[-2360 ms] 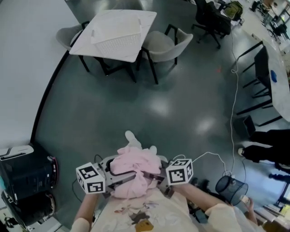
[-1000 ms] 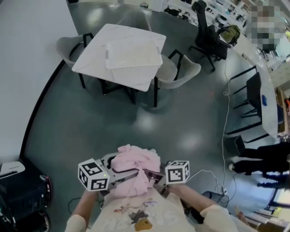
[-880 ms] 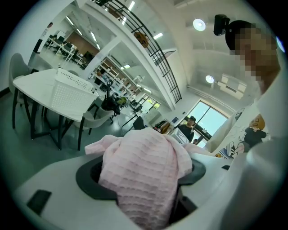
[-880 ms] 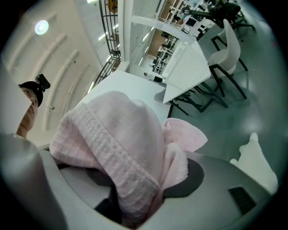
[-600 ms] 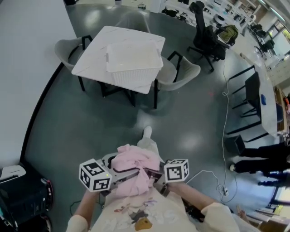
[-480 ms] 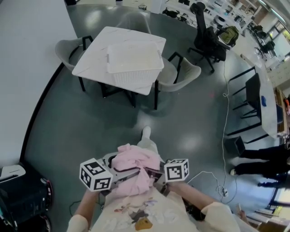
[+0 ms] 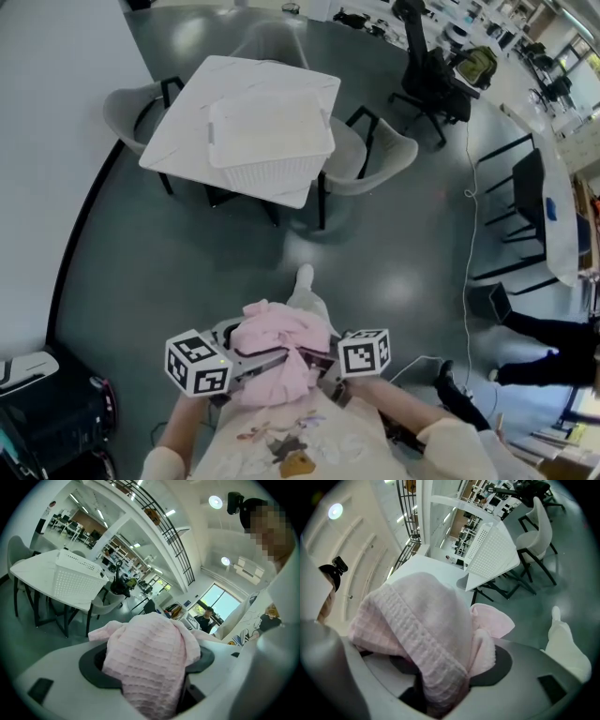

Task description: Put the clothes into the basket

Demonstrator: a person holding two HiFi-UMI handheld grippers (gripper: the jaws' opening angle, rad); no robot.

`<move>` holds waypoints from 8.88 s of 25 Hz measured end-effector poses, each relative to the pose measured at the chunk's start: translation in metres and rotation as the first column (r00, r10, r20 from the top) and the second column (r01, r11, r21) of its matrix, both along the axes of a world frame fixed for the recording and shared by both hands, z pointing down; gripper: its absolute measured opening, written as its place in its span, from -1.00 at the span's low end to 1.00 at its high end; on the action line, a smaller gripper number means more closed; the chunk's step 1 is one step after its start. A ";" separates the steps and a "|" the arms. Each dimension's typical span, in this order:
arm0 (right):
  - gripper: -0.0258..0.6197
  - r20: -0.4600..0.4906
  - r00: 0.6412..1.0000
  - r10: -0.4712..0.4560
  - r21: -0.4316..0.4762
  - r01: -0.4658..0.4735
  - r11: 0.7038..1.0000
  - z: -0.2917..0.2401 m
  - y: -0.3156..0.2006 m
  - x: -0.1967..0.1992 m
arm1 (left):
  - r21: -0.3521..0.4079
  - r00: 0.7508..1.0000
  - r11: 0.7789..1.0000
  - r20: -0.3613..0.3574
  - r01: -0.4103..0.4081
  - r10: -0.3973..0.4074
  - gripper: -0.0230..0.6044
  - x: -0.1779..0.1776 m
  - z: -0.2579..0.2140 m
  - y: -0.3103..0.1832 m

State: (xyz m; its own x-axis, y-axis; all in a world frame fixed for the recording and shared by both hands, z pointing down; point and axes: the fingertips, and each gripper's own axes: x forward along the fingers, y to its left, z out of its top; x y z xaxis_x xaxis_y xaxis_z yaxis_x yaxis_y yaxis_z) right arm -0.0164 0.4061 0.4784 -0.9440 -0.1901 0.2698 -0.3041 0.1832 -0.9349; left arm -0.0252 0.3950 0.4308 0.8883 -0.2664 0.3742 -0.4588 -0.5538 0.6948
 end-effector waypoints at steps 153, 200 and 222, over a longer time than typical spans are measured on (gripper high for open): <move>-0.23 -0.698 0.714 0.058 0.101 0.018 0.995 0.227 -0.643 -0.046 | -0.054 0.857 0.905 0.348 0.423 -0.380 0.17 -0.108 0.231 -0.629; -0.01 -0.768 0.635 -0.082 0.058 0.196 0.979 0.267 -0.639 -0.048 | -0.100 0.740 0.852 0.555 0.514 -0.381 0.17 -0.132 0.298 -0.617; 0.08 -0.677 0.732 0.079 0.204 0.083 0.975 0.188 -0.649 -0.049 | -0.056 0.724 0.812 0.491 0.580 -0.484 0.18 -0.139 0.225 -0.607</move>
State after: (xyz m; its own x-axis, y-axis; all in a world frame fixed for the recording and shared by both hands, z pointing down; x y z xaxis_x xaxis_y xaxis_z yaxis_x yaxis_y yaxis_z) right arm -0.0656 -0.2425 0.6668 -0.5244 -0.3156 0.7909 -0.8395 0.3470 -0.4182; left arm -0.1645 -0.2117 0.6557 0.3495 -0.5243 0.7765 -0.9124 -0.0018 0.4094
